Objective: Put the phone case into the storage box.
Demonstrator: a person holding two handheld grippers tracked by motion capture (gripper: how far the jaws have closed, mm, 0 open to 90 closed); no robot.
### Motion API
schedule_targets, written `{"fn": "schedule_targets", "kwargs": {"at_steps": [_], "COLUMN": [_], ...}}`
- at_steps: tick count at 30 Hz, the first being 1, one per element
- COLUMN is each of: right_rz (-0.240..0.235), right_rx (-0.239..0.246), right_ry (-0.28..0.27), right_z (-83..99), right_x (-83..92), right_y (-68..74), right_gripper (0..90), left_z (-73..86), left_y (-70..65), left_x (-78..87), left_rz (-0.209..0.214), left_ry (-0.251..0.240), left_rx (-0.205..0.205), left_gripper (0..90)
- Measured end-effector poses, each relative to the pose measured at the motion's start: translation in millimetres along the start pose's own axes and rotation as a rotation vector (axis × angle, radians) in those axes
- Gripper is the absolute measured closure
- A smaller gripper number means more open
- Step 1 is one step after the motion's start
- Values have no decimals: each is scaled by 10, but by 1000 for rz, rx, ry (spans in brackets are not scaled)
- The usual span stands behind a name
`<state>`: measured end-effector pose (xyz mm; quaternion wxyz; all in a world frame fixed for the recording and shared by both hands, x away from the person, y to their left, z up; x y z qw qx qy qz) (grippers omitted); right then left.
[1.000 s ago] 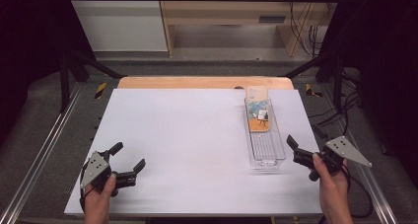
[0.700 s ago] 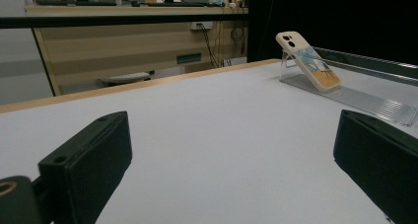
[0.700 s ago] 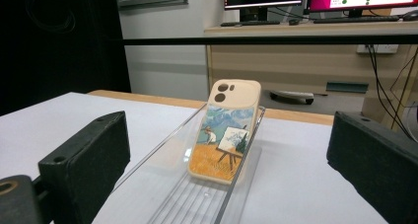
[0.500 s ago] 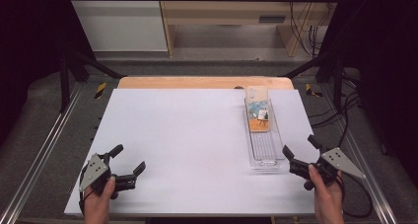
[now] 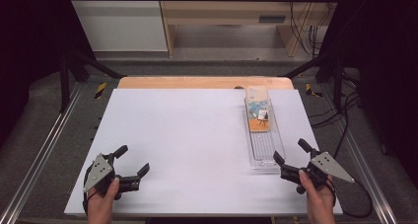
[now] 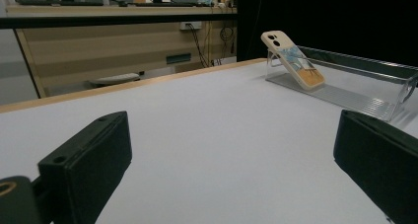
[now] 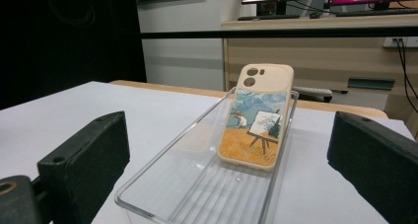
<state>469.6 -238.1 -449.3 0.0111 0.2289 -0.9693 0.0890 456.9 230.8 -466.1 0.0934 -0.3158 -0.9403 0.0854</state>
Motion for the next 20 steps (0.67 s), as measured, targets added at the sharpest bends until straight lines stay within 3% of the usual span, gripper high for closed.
{"fn": "schedule_targets", "kwargs": {"at_steps": [8, 12, 20], "right_rz": [-26, -30, -30], "right_rx": [-14, -36, -17], "right_ry": [1, 30, 73], "right_z": [-24, -25, -32], "right_x": [-92, -191, -351], "right_y": [127, 175, 240], "right_gripper": [28, 31, 33], "left_z": [11, 21, 29], "left_y": [-17, -26, -32], "left_x": [-12, -24, -48], "left_rz": [5, 7, 13], "left_ry": [5, 11, 17], "left_rx": [2, -1, -2], "left_gripper": [12, 12, 12]}}
Point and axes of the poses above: each handheld gripper's, and its own axes: x roughly backward along the jaws, z roughly out of its underside, y roughly to its left, the point moved 8 cm from there along -x, roughly forward along the jaws, and after that the axes turned 13 degrees about x, right-handed, at the moved point
